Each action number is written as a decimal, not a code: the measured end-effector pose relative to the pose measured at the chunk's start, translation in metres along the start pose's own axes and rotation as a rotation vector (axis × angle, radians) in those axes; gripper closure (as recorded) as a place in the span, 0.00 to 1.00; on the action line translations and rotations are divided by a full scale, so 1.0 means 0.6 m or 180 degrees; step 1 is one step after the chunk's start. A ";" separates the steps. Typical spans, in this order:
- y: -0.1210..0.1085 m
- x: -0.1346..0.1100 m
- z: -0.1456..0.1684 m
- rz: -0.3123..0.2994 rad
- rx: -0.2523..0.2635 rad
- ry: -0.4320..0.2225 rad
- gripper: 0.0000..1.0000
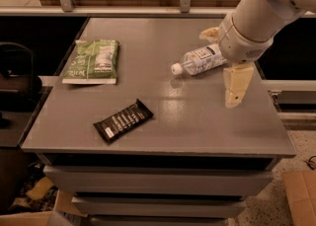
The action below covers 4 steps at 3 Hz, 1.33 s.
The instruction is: Move blue plastic bottle near green jalapeno chip bag
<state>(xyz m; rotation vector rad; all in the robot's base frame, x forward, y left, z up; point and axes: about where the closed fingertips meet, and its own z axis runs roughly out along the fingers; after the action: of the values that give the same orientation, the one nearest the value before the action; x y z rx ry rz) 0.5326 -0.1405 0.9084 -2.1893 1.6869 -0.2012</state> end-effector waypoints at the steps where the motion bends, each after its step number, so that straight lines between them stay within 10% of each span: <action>1: -0.016 0.020 0.006 -0.0336 -0.0129 -0.0030 0.00; 4: -0.068 0.081 0.076 -0.0687 -0.0294 0.0526 0.00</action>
Offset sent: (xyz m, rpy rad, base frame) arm 0.0463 -0.0239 -0.0201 -0.2291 0.0187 0.2358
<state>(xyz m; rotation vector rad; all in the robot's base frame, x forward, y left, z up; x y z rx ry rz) 0.5976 -0.1690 0.8760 -2.4847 1.5677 -0.3773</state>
